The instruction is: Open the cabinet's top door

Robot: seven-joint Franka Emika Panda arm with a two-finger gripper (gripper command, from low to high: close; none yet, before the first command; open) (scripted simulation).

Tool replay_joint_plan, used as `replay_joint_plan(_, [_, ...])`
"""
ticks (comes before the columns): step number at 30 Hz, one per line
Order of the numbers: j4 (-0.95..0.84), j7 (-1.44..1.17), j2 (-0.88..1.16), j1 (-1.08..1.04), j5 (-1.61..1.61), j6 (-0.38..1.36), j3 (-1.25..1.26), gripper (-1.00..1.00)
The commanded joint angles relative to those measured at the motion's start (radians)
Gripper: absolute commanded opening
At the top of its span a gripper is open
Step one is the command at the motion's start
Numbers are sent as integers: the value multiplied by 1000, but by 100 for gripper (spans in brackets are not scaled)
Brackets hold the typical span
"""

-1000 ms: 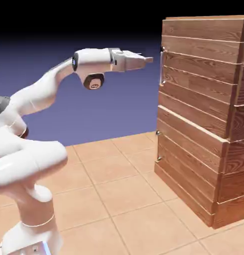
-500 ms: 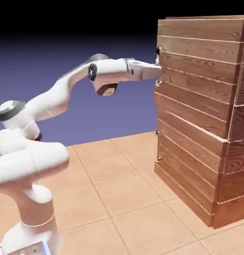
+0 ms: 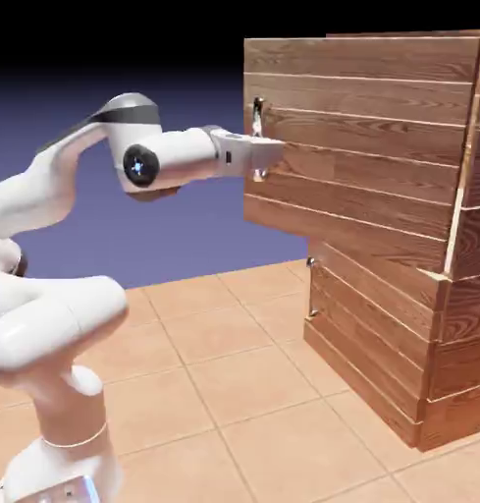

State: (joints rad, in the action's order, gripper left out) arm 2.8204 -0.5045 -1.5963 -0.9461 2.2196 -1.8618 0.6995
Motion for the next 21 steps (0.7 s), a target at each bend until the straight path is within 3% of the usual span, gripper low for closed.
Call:
replay_joint_plan(1, [18,-19,9,3,-26,39,-36,-100])
replay_joint_plan(11, [78,-210,188,-43,-343,415,-399,-100])
replay_joint_plan(21, [-53,-440,543,-88,-702,737,-682,-100])
